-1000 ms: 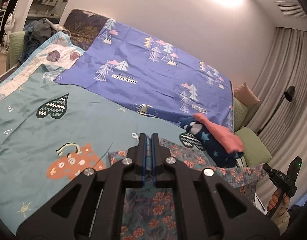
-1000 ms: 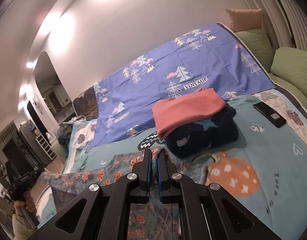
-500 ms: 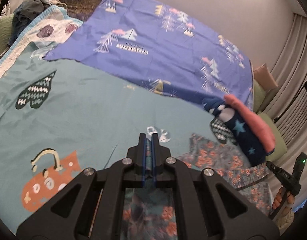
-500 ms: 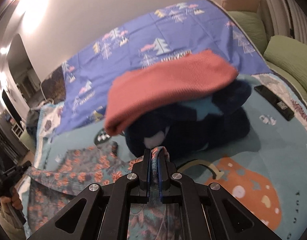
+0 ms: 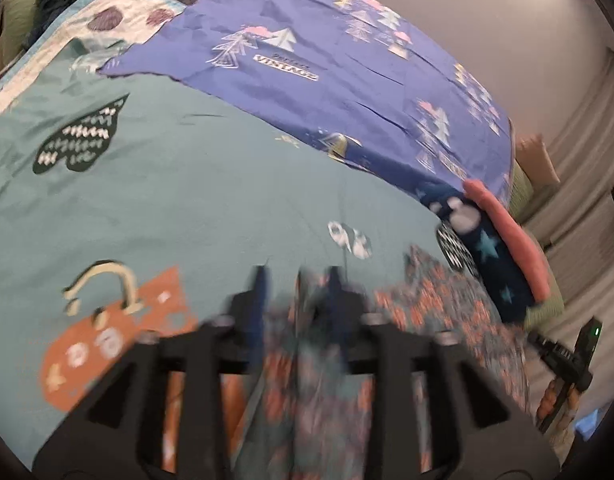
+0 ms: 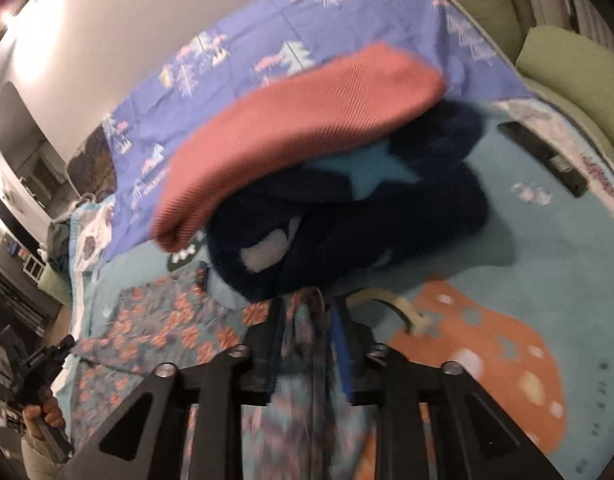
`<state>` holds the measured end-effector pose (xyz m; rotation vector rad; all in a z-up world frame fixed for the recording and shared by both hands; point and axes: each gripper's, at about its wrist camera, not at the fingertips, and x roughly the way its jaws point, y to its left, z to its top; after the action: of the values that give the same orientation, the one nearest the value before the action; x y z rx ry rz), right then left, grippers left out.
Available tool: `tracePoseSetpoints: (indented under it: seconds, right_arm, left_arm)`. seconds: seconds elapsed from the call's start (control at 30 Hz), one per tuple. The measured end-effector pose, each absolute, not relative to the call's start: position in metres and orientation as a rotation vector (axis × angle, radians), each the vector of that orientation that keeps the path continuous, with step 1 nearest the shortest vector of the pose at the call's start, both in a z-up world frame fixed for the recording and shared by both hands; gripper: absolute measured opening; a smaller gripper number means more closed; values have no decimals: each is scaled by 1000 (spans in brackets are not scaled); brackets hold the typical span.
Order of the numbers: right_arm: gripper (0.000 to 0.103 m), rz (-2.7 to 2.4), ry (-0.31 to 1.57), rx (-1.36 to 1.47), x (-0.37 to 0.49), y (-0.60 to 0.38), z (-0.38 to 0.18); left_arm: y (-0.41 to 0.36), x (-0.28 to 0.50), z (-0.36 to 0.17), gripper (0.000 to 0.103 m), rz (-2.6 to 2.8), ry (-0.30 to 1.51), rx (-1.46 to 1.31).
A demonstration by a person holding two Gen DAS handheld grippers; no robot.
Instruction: Fold small clothes
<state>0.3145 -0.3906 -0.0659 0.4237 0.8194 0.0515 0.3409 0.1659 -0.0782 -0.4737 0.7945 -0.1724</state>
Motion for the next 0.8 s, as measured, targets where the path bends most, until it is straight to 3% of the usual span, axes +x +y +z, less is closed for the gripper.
tracePoseSetpoints:
  seconds: [0.07,0.47,0.63,0.8]
  right_arm:
    - [36,67,809,406,281,-396,-56]
    - [37,190,931,596,106,-399,-89]
    - [49,302,916,711,113,-378,-105]
    - [52,277,845,809,143,-374,-113]
  left_arm:
    - [169,317,-75,50,-190,807,-444]
    - [151,140,-102,54,-344,900,-555]
    - [137,148,-122,55,-411,909,-703]
    - [146,175,-133,51,-373,853,-903]
